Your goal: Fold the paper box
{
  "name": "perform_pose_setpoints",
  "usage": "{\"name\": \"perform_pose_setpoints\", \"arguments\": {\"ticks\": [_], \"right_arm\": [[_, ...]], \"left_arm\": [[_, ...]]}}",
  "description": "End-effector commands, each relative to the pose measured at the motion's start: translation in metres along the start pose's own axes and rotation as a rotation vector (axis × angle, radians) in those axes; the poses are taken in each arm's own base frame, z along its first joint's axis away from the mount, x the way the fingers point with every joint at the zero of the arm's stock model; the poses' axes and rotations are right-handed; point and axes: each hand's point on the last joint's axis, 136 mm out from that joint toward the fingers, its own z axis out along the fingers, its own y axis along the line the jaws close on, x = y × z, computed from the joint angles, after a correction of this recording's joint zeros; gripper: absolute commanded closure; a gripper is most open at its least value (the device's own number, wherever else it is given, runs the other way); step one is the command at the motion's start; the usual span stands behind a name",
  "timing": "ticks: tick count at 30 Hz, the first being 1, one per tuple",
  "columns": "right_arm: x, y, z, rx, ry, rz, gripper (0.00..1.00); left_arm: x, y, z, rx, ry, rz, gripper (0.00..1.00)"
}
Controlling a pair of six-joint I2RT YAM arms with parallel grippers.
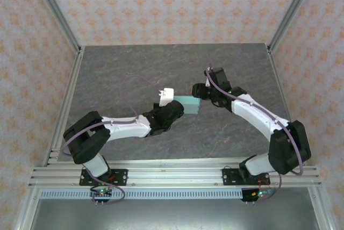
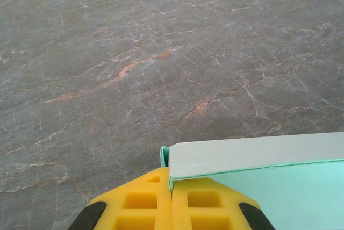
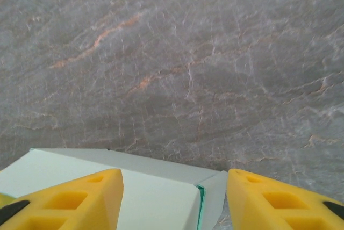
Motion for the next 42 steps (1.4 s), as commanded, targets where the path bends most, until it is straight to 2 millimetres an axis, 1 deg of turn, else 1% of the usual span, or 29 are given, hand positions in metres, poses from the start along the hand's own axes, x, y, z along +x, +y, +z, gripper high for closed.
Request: {"name": "perform_pose_setpoints", "arguments": {"ticks": [1,4,13,17,22,25,32,36,42], "right_arm": [[0.009,0.001,0.004,-0.019,0.038,0.041,0.48],[0.02,-0.005,0.009,-0.012,0.049,0.063,0.48],[0.049,-0.017,0.021,-0.013,0.077,0.123,0.51],[0.055,-0.021,0.023,-0.005,0.078,0.132,0.52],[0.06,-0.022,0.025,0.005,0.075,0.133,0.54],[0.062,-0.022,0.025,0.014,0.071,0.129,0.54],[0.069,-0.021,0.025,0.032,0.069,0.12,0.56],[0.073,-0.022,0.026,0.046,0.054,0.124,0.59],[0.076,-0.023,0.026,0.068,0.033,0.123,0.64]], "left_arm": [[0.026,0.013,0.0,-0.059,0.078,0.136,1.0],[0.025,0.013,-0.003,-0.061,0.074,0.14,1.0],[0.025,0.01,-0.006,-0.05,0.077,0.136,1.0],[0.024,0.009,-0.009,-0.038,0.079,0.122,0.94],[0.017,0.009,-0.014,-0.015,0.075,0.098,0.74],[0.012,0.008,-0.018,-0.002,0.071,0.086,0.67],[0.0,0.008,-0.028,0.037,0.055,0.045,0.6],[-0.007,0.008,-0.034,0.061,0.045,0.027,0.56],[-0.011,0.003,-0.043,0.122,0.057,0.01,0.54]]}}
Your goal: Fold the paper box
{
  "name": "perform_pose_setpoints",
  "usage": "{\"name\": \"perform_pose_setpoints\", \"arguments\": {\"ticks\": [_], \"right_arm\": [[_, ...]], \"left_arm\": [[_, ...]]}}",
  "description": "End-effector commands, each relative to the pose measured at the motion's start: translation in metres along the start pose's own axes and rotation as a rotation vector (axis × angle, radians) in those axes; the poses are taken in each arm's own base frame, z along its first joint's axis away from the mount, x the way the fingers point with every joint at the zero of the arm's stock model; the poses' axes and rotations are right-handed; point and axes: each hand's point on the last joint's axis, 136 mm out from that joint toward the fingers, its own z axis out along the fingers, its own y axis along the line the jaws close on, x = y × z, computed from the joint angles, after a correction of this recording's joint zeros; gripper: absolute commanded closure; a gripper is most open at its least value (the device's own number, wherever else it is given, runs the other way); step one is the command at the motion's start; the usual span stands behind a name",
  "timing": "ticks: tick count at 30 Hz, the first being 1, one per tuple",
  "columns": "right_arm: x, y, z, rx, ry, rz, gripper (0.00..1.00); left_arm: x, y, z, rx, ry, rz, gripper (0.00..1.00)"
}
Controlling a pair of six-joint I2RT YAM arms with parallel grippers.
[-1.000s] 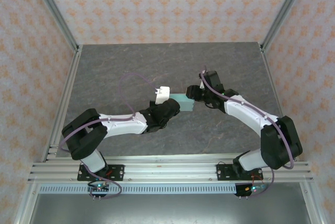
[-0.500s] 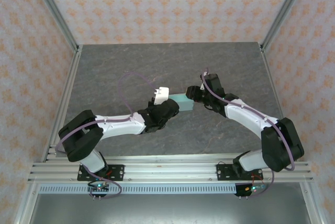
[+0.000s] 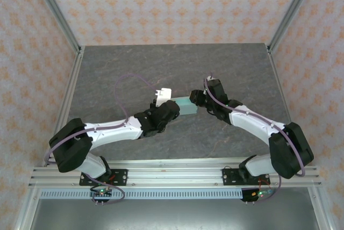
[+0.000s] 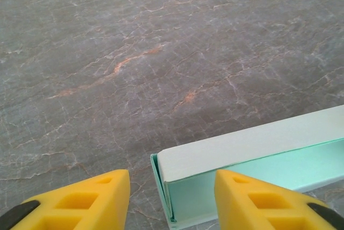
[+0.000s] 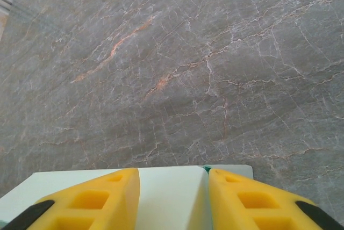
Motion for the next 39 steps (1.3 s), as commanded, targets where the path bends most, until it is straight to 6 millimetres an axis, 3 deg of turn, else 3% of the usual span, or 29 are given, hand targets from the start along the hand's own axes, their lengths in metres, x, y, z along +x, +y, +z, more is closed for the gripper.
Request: {"name": "perform_pose_setpoints", "arguments": {"ticks": [1,7,15,20,27,33,39], "right_arm": [[0.047,-0.039,0.005,0.145,0.13,-0.009,0.64],[0.05,-0.04,0.004,0.155,0.125,-0.012,0.65],[0.049,-0.04,0.003,0.158,0.116,-0.019,0.66],[0.049,-0.041,0.003,0.162,0.115,-0.022,0.66],[0.051,-0.045,0.002,0.173,0.112,-0.022,0.66],[0.056,-0.052,0.0,0.2,0.125,-0.035,0.66],[0.068,-0.065,0.0,0.233,0.162,-0.043,0.66]], "left_arm": [[0.002,-0.002,-0.012,0.049,0.021,0.003,0.53],[-0.006,0.0,-0.023,0.176,0.065,-0.102,0.4],[-0.018,0.006,0.007,0.309,0.191,-0.35,0.37],[-0.015,0.007,0.024,0.326,0.24,-0.419,0.37],[0.021,0.01,0.037,0.294,0.312,-0.443,0.46],[0.056,0.022,0.04,0.251,0.359,-0.462,0.59],[0.092,0.034,0.039,0.21,0.412,-0.464,0.64]]}}
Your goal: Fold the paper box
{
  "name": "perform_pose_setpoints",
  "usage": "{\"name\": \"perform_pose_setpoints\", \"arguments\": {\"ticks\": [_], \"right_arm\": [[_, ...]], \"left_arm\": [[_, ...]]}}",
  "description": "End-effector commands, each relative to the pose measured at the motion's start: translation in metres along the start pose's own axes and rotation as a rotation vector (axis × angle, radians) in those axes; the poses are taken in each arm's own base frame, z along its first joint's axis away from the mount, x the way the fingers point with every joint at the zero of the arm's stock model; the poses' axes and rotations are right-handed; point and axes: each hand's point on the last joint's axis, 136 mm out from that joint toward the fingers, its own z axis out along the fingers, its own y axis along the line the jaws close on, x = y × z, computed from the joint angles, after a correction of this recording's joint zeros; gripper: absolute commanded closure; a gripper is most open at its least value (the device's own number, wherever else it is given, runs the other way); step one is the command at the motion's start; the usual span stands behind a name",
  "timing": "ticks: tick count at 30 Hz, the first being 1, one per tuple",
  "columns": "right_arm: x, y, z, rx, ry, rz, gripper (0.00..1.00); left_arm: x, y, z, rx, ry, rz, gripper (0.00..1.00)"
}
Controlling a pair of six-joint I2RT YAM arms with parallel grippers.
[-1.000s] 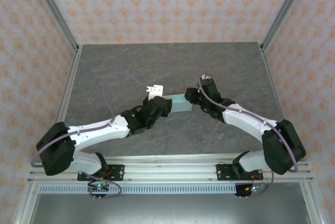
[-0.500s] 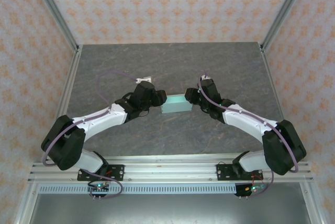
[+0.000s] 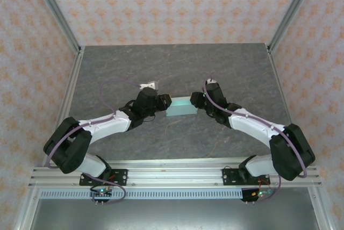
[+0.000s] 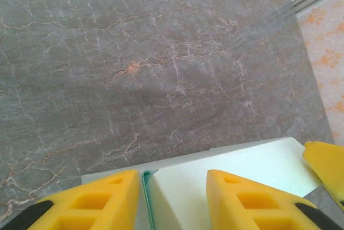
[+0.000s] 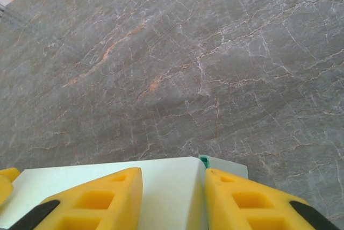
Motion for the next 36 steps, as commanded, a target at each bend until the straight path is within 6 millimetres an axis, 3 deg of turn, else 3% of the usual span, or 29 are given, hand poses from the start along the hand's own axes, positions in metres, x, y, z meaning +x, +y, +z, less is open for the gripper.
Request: {"name": "perform_pose_setpoints", "arguments": {"ticks": [1,7,13,17,22,27,32,36], "right_arm": [[0.063,-0.06,0.002,0.2,0.202,-0.043,0.66],[0.078,-0.076,0.004,0.224,0.238,-0.029,0.67],[0.09,-0.084,0.009,0.228,0.266,-0.008,0.68],[0.079,-0.074,0.005,0.201,0.245,-0.013,0.68],[0.052,-0.058,0.002,0.19,0.202,-0.064,0.67],[0.041,-0.051,0.003,0.187,0.198,-0.087,0.67],[0.037,-0.048,0.004,0.186,0.198,-0.101,0.67],[0.029,-0.045,0.004,0.198,0.194,-0.128,0.64]], "left_arm": [[0.058,0.069,0.003,-0.201,0.154,0.002,0.65],[0.088,0.102,0.007,-0.267,0.198,-0.029,0.7],[0.098,0.107,0.011,-0.274,0.211,-0.049,0.76],[0.087,0.094,0.008,-0.256,0.193,-0.033,0.76],[0.053,0.075,0.001,-0.272,0.121,0.04,0.72],[0.024,0.061,-0.002,-0.31,0.074,0.119,0.62],[0.023,0.06,0.0,-0.323,0.091,0.138,0.51],[0.033,0.061,0.005,-0.311,0.129,0.134,0.51]]}}
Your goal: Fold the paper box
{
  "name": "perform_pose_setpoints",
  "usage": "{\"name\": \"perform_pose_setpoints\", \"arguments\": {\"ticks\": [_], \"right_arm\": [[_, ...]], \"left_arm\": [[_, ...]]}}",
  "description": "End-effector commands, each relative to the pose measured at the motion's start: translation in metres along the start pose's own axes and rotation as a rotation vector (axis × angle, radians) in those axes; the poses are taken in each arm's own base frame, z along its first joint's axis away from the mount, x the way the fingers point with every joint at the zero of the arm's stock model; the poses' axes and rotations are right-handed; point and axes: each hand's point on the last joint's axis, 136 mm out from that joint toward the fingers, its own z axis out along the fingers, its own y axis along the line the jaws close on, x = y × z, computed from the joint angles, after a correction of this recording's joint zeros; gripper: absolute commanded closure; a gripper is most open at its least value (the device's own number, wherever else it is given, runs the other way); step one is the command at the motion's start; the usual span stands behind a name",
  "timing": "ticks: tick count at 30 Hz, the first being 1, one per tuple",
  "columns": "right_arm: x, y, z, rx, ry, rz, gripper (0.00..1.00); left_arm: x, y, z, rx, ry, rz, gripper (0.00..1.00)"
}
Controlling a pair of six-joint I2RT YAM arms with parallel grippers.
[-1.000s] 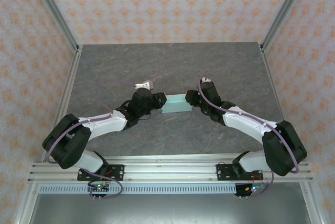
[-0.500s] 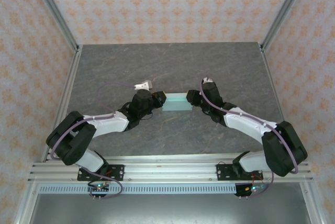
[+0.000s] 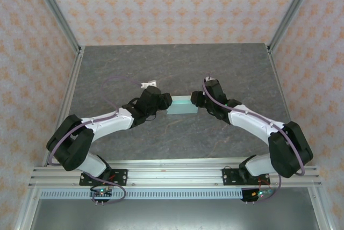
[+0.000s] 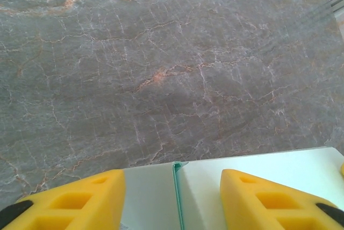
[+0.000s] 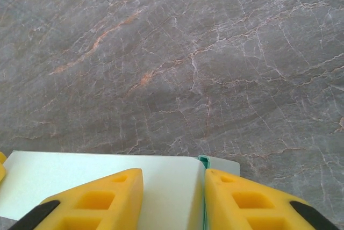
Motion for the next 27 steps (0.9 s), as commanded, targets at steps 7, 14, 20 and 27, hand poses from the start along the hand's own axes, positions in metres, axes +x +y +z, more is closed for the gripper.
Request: {"name": "perform_pose_setpoints", "arguments": {"ticks": [7,14,20,27], "right_arm": [[0.017,-0.043,-0.005,0.199,0.145,-0.104,0.54],[0.014,-0.043,-0.004,0.111,0.202,-0.032,0.5],[0.032,-0.047,0.004,0.015,0.285,0.085,0.53],[0.058,-0.054,0.009,-0.052,0.345,0.197,0.62]], "left_arm": [[0.067,0.058,0.013,-0.164,0.206,0.041,0.57],[0.07,0.061,0.012,-0.171,0.21,0.046,0.57],[0.074,0.061,0.011,-0.166,0.227,0.043,0.58],[0.094,0.061,0.01,-0.135,0.311,0.013,0.61]]}}
